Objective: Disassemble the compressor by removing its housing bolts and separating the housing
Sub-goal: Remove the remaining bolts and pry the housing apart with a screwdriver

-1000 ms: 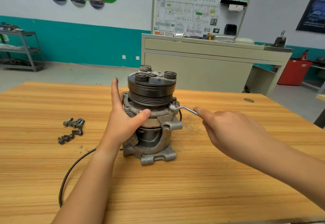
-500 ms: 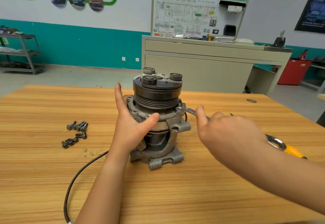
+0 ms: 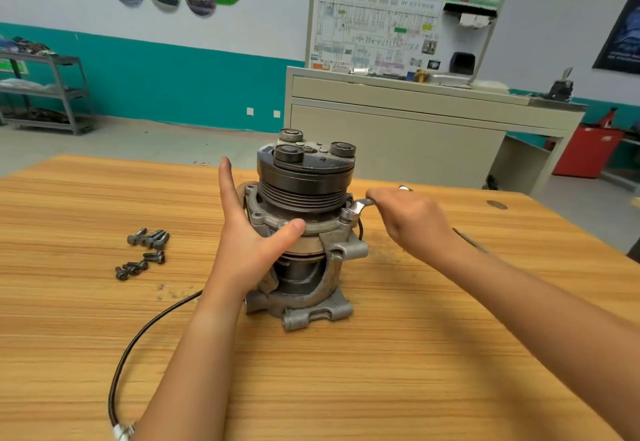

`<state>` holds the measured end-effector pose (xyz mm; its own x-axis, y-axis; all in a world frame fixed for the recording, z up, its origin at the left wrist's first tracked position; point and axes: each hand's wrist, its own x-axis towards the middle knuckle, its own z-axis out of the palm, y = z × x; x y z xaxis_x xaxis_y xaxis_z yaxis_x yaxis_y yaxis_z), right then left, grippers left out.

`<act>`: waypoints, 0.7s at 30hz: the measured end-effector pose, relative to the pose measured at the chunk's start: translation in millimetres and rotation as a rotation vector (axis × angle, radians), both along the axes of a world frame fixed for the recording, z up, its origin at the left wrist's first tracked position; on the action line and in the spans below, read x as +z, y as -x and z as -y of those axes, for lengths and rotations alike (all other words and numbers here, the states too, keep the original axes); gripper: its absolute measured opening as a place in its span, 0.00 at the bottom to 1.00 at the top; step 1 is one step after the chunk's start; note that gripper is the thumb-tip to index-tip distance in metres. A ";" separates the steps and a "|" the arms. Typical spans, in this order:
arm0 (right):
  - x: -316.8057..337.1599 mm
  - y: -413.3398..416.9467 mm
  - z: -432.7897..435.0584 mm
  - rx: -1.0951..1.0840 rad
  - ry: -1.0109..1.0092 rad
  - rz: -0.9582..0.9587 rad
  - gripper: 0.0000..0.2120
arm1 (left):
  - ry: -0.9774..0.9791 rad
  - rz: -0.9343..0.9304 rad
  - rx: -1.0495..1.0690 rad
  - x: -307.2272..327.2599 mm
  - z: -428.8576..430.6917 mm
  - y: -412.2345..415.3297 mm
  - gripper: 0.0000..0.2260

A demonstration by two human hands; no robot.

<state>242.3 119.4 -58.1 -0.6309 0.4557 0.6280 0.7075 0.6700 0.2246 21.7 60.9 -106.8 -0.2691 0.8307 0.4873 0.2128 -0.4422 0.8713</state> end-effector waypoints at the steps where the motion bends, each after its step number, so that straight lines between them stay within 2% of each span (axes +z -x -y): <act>1: -8.7 5.0 1.2 0.003 0.037 -0.103 0.11 | -0.001 -0.004 0.006 0.0 0.6 0.0 0.50; 4: -12.2 1.4 15.3 -0.036 0.174 -0.535 0.14 | -0.008 -0.012 0.003 0.1 -0.1 -0.1 0.49; 6: -2.4 -8.9 36.8 0.003 0.211 -0.669 0.17 | -0.016 -0.014 0.006 -0.2 -1.0 0.1 0.49; 7: 2.5 -14.0 50.2 0.005 0.206 -0.624 0.18 | -0.019 -0.015 0.008 -0.1 -1.4 -0.3 0.49; 9: 11.7 -21.9 76.8 -0.051 0.204 -0.414 0.20 | -0.021 -0.018 0.013 -1.0 -2.0 -0.4 0.48; 11: 19.5 -22.9 96.8 -0.184 0.290 -0.168 0.20 | -0.017 -0.013 0.011 -1.0 -1.2 -0.4 0.49; 13: 22.5 -20.3 103.8 -0.311 0.344 -0.014 0.22 | -0.006 -0.018 0.010 1.1 0.3 -0.9 0.49; 17: 31.7 -12.1 104.1 -0.470 0.336 0.142 0.22 | 0.002 -0.020 0.009 3.5 2.2 -1.9 0.49; 21: 39.7 0.2 109.3 -0.605 0.314 0.304 0.27 | 0.000 -0.012 0.000 2.1 1.0 -1.6 0.49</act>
<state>242.2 10.1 -18.4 -0.3382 0.9076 0.2487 0.9101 0.2482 0.3318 23.3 59.9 -104.6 -0.2635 0.8306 0.4906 0.2230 -0.4424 0.8687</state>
